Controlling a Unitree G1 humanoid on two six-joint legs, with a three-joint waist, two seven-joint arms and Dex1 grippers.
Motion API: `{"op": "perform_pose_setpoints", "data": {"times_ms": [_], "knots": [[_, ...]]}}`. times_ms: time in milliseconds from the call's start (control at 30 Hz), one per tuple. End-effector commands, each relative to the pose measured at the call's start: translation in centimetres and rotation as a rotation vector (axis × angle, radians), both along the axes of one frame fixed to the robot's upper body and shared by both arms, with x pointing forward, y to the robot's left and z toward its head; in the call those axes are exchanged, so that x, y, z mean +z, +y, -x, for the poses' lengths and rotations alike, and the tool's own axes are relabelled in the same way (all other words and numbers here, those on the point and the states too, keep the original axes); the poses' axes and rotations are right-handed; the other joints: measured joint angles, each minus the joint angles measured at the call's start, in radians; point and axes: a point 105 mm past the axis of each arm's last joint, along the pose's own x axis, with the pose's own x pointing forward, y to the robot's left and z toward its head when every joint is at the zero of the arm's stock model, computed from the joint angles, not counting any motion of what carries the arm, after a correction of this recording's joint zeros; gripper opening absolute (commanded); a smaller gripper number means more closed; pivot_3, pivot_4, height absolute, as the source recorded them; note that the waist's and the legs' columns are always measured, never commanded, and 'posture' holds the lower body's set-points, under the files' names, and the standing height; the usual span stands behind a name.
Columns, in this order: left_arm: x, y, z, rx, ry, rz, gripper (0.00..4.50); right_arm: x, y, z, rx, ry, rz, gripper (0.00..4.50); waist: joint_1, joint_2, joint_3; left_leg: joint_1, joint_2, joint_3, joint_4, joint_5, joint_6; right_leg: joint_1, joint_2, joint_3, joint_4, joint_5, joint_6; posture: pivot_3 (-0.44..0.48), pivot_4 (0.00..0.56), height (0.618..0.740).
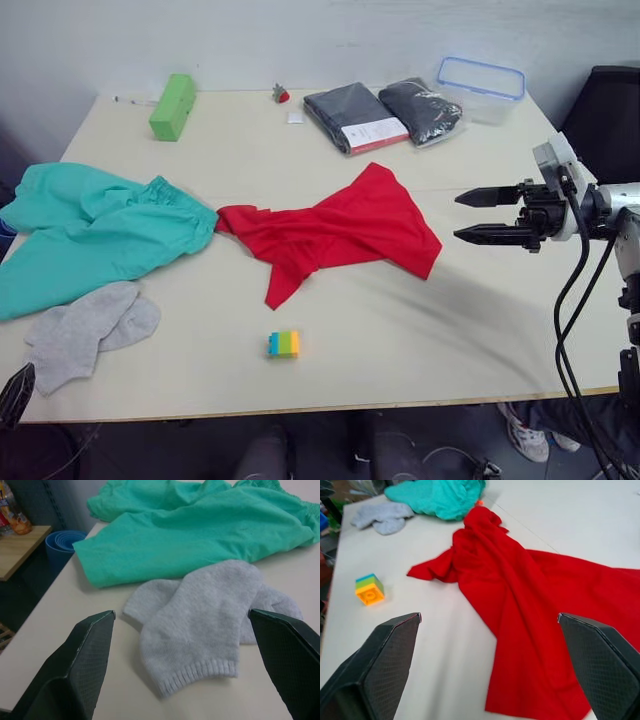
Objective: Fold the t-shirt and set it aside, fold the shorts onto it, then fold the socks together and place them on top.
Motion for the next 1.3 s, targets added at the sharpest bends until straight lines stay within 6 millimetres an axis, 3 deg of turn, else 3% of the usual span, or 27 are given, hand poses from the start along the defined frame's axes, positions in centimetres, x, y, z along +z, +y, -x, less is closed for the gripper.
{"op": "perform_pose_setpoints", "data": {"times_ms": [33,200,367,567,733,833,967,1067,1200,1300], "knots": [[1.7,0.9,0.8,0.053,-0.037,-0.037,4.47,1.2,0.4,1.1,0.082,-0.026,-0.015,4.5,0.0,0.0,0.0,0.0,0.0,0.0,0.0,0.0,0.0,0.0,0.0,0.0,0.0,0.0,0.0,0.0,0.15,0.74],[1.4,1.1,1.3,0.065,-0.018,-0.027,4.47,0.6,0.3,1.1,0.08,-0.025,0.004,4.5,-0.001,0.0,0.0,0.0,0.001,0.004,0.0,0.0,0.0,-0.003,0.0,0.001,0.002,0.0,0.0,0.0,0.15,0.74],[1.0,-1.5,-0.2,-0.066,0.034,-0.04,4.47,0.7,1.1,0.9,0.085,-0.08,0.023,4.5,-0.003,0.0,0.0,0.0,0.001,0.007,0.0,0.0,0.0,-0.004,0.001,0.003,0.003,0.0,0.0,0.0,0.15,0.74],[0.6,-7.2,-2.3,-0.427,0.156,-0.063,4.47,-0.4,5.7,2.9,0.229,-0.128,0.035,4.5,-0.005,0.0,0.0,0.001,0.001,0.008,0.0,0.0,-0.002,-0.005,0.002,0.004,0.005,0.0,0.0,0.0,0.15,0.74],[0.0,-11.3,-1.1,-0.76,0.331,-0.062,4.47,-3.1,10.7,5.9,0.395,-0.142,0.063,4.5,-0.011,-0.001,0.0,0.001,0.002,0.009,0.0,0.002,-0.008,-0.005,0.003,0.004,0.005,-0.001,-0.001,0.0,0.15,0.74],[-0.1,-12.2,-0.6,-0.871,0.414,-0.104,4.47,-5.3,12.7,7.1,0.475,-0.169,0.095,4.5,-0.019,-0.001,0.0,0.001,0.003,0.01,0.0,0.002,-0.008,-0.005,0.005,0.005,0.005,-0.001,-0.002,0.0,0.15,0.74],[0.3,-13.0,-0.3,-1.0,0.472,-0.155,4.47,-8.7,16.3,6.8,0.514,-0.247,0.115,4.5,-0.022,-0.002,-0.001,0.002,0.005,0.011,0.0,0.002,-0.01,-0.005,0.012,0.006,0.006,-0.002,-0.003,0.0,0.15,0.74],[0.6,-13.2,-0.3,-1.045,0.497,-0.183,4.47,-10.5,17.8,6.8,0.559,-0.273,0.182,4.5,-0.024,-0.005,-0.001,0.003,0.006,0.012,0.0,0.003,-0.012,-0.005,0.015,0.008,0.009,-0.003,-0.005,0.0,0.15,0.74],[0.8,-13.3,-0.3,-1.062,0.501,-0.196,4.47,-9.3,19.6,5.7,0.524,-0.28,0.107,4.5,-0.026,-0.005,-0.001,0.004,0.006,0.013,0.0,0.004,-0.012,-0.005,0.015,0.008,0.01,-0.004,-0.007,0.0,0.15,0.74],[1.4,-13.4,-0.4,-1.063,0.486,-0.195,4.47,-9.6,19.4,6.8,0.563,-0.278,0.129,4.5,-0.022,-0.005,-0.001,0.004,0.007,0.013,0.0,0.003,-0.013,-0.006,0.014,0.009,0.011,-0.004,-0.008,0.0,0.15,0.74]]}}
